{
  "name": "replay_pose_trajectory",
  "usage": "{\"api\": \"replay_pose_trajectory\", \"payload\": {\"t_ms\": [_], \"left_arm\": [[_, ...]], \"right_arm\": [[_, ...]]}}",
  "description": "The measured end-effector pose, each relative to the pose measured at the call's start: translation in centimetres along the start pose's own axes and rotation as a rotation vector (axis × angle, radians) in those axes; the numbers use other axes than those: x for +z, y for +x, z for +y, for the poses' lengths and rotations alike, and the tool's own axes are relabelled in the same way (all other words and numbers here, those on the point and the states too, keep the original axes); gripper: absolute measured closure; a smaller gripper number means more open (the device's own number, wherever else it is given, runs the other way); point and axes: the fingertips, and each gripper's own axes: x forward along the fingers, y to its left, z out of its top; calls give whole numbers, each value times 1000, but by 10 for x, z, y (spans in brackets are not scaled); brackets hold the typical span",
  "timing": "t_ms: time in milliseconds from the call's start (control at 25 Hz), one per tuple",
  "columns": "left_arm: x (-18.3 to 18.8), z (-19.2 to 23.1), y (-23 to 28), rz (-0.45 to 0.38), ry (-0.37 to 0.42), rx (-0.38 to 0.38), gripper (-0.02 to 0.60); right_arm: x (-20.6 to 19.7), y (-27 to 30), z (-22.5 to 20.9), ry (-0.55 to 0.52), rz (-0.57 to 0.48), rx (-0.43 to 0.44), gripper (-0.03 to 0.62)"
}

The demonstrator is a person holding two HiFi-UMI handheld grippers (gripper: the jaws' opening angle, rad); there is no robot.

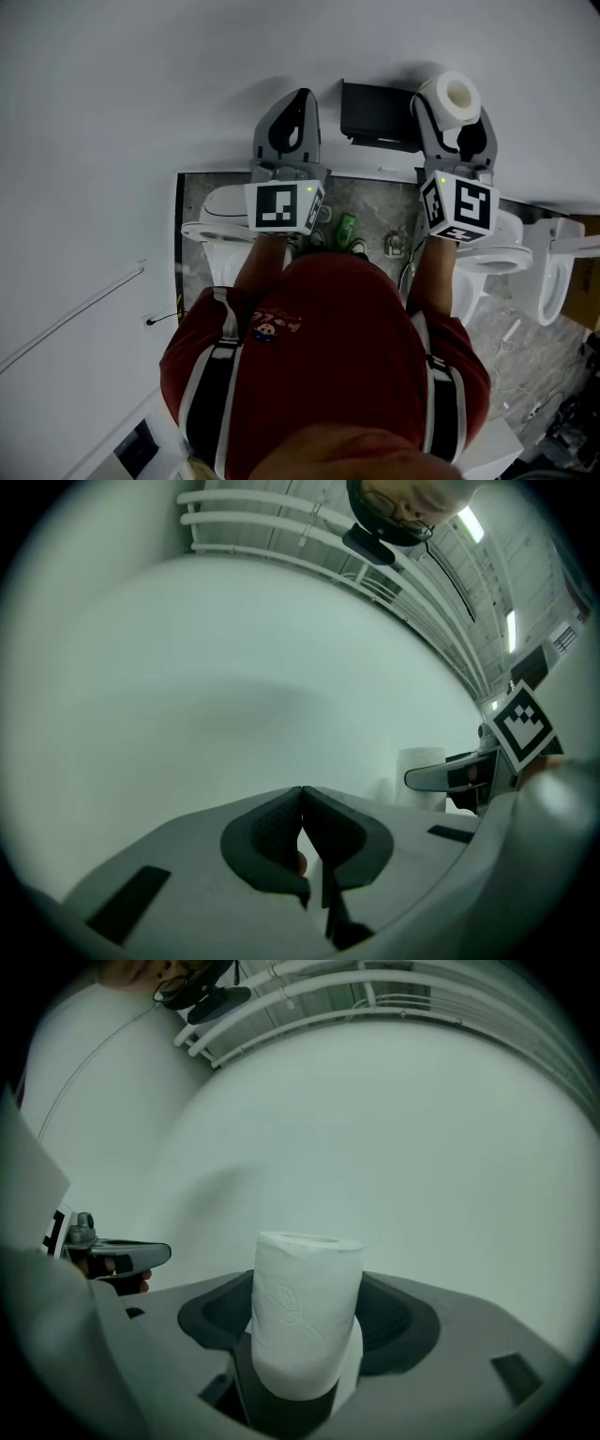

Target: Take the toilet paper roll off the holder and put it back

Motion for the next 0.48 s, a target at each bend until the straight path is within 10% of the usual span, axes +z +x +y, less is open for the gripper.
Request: {"api": "replay_pose_trajectory", "payload": {"t_ms": [480], "left_arm": [[-10,17,-2,13,-16,27,563]], "right_arm": [[-23,17,34,-15,100,105,258]]}}
